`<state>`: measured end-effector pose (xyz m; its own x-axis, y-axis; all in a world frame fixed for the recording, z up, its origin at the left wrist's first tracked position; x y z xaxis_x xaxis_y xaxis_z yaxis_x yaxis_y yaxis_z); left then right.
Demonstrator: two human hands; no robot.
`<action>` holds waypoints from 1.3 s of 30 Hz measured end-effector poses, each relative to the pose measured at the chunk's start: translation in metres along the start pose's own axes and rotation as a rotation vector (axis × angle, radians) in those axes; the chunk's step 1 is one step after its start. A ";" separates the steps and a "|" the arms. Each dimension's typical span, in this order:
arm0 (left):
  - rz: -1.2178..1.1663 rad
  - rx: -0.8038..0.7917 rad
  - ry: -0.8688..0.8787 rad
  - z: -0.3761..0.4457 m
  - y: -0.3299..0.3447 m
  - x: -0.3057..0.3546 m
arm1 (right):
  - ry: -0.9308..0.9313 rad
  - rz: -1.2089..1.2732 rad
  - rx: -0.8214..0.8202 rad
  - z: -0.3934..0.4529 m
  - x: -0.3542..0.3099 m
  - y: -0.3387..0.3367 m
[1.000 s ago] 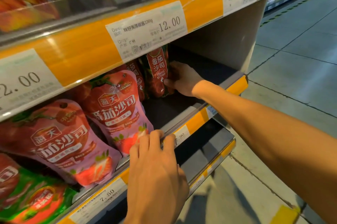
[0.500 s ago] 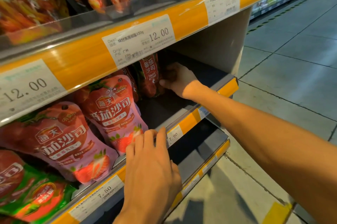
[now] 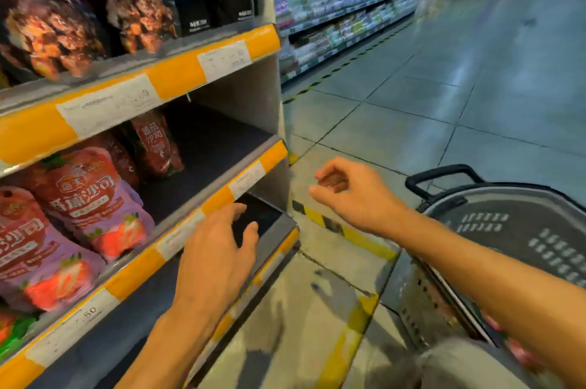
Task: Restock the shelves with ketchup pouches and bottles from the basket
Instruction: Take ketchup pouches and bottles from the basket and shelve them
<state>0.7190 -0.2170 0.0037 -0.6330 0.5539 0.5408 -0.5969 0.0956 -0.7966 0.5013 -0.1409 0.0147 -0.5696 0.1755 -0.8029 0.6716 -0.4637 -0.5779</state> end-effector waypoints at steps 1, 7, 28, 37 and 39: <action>-0.029 -0.034 0.030 -0.004 0.009 0.019 | 0.032 -0.042 0.028 -0.017 0.010 -0.023; -0.147 -0.263 0.239 -0.019 0.085 0.153 | 0.283 -0.178 0.194 -0.114 0.081 -0.148; 0.515 -1.136 0.568 -0.048 0.482 0.290 | 1.043 -0.025 0.163 -0.273 0.412 -0.153; 0.648 -1.217 0.511 -0.042 0.590 0.230 | 0.565 -0.625 -0.394 -0.247 0.495 -0.106; 0.675 -1.196 0.548 -0.047 0.600 0.228 | 0.538 -0.660 -0.435 -0.247 0.505 -0.102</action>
<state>0.2399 0.0056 -0.3635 -0.1960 0.9800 0.0357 0.6520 0.1575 -0.7417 0.2618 0.2094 -0.3682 -0.6752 0.7120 -0.1931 0.4721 0.2159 -0.8547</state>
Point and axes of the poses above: each hand's wrist, its own z-axis towards the middle knuckle, its own y-axis out of the palm, x = y × z, the point moved 7 cm from there along z, towards the middle knuckle
